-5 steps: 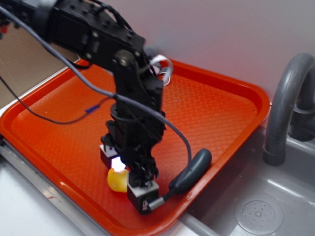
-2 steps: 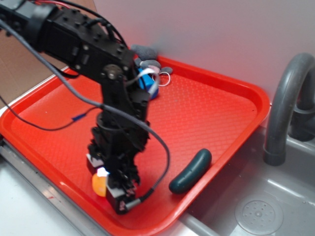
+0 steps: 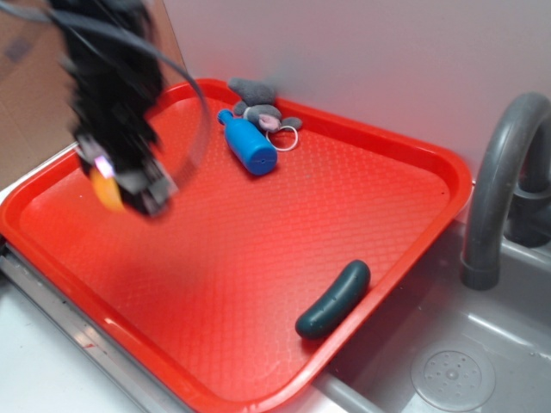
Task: Grab the yellow duck.
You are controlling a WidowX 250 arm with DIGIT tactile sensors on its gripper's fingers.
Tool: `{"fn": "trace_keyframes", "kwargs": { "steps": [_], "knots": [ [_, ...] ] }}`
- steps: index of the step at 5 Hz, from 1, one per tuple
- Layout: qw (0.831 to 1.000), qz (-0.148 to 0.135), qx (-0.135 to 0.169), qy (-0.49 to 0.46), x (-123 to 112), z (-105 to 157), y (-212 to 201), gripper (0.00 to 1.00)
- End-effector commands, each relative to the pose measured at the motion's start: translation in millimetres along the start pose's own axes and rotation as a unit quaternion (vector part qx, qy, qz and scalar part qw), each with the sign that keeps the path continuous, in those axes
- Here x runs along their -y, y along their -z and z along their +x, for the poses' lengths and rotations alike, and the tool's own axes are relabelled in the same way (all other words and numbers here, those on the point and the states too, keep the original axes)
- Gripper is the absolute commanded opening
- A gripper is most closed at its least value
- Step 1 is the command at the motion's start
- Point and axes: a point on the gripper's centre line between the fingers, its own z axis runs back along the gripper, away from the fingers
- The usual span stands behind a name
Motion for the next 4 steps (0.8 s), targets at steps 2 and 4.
{"fn": "trace_keyframes", "kwargs": {
  "steps": [2, 4],
  "knots": [
    [0.991, 0.012, 0.123, -0.044, -64, -7, -89, 0.0],
    [0.982, 0.037, 0.167, -0.082, -75, -1, -94, 0.0]
  ]
}}
